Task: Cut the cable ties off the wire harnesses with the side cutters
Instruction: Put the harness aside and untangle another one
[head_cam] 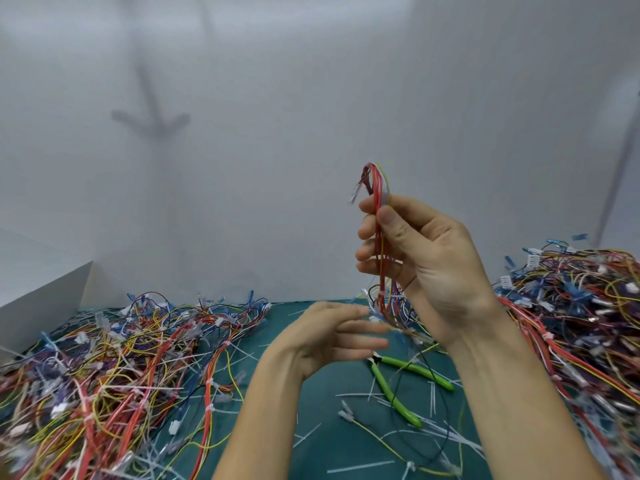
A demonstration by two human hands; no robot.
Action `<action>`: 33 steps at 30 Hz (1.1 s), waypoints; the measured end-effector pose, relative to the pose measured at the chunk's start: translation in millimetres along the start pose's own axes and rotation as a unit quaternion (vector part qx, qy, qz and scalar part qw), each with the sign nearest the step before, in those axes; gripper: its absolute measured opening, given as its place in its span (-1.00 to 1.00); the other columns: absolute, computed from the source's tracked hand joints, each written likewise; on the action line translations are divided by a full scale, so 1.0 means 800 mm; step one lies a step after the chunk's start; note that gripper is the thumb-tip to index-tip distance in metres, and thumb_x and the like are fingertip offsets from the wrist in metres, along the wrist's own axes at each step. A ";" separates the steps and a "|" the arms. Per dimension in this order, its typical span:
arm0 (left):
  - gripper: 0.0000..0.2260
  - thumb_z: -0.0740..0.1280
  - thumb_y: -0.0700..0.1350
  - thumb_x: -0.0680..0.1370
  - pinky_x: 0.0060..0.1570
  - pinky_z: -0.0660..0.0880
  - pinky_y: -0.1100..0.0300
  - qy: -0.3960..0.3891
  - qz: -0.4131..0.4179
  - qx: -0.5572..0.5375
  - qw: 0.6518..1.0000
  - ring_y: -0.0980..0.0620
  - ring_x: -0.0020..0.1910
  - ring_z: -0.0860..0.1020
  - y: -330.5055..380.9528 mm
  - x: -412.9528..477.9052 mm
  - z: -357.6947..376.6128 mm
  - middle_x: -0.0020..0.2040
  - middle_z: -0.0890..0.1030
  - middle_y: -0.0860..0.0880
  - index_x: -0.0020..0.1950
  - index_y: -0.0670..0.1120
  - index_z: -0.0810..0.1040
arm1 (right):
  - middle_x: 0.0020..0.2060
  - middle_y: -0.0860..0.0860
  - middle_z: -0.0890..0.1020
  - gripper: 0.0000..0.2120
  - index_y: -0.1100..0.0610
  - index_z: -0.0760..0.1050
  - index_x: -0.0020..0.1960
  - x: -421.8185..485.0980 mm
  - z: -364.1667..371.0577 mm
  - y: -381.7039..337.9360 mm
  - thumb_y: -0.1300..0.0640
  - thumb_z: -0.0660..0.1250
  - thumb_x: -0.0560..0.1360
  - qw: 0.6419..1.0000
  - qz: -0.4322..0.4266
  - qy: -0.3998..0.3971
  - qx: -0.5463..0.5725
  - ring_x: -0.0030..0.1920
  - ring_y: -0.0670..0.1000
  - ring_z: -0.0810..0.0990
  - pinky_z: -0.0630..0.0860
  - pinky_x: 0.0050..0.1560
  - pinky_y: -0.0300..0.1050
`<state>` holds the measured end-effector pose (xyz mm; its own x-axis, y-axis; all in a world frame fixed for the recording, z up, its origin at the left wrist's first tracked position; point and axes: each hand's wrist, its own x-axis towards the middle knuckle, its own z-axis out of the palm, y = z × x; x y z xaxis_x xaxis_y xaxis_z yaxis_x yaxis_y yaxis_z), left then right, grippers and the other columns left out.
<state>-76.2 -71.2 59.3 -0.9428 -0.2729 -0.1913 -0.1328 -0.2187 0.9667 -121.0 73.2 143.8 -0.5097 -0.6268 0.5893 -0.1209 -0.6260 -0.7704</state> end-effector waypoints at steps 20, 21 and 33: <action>-0.58 0.28 -0.01 0.53 0.36 0.35 0.00 -0.062 0.088 -0.421 0.900 -0.17 0.07 0.63 0.094 -0.065 -0.004 0.15 0.62 -0.20 0.23 -0.31 0.46 | -0.30 0.06 0.66 -0.85 0.24 0.62 0.03 0.000 0.005 0.023 0.25 0.28 0.57 0.990 0.106 -0.042 -0.085 -0.32 -0.01 0.66 0.64 -0.29 -0.14; -0.61 0.28 0.02 0.53 0.25 0.40 0.09 -0.055 0.090 -0.386 0.916 -0.12 -0.05 0.66 0.095 -0.068 -0.003 0.07 0.64 -0.19 0.17 -0.28 0.48 | -0.30 0.07 0.65 -0.85 0.28 0.61 0.03 0.000 0.008 0.026 0.27 0.27 0.59 0.984 0.121 -0.055 -0.115 -0.32 0.00 0.66 0.67 -0.25 -0.12; -0.80 0.08 -0.19 0.64 -0.57 0.00 0.35 0.105 0.153 -0.222 0.957 0.19 -0.58 0.12 0.088 -0.074 -0.012 -0.42 0.15 0.08 -0.11 -0.07 0.43 | 0.11 0.10 0.56 -0.62 0.22 0.49 0.27 0.007 -0.035 0.115 0.04 0.37 0.54 0.891 0.317 0.290 -0.145 0.14 0.07 0.45 0.34 0.20 0.00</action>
<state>-27.0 -79.6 137.2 -0.8281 -0.5603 0.0152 0.3275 -0.4616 0.8244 -158.7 25.5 69.6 -0.8985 -0.4137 -0.1467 0.1756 -0.0325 -0.9839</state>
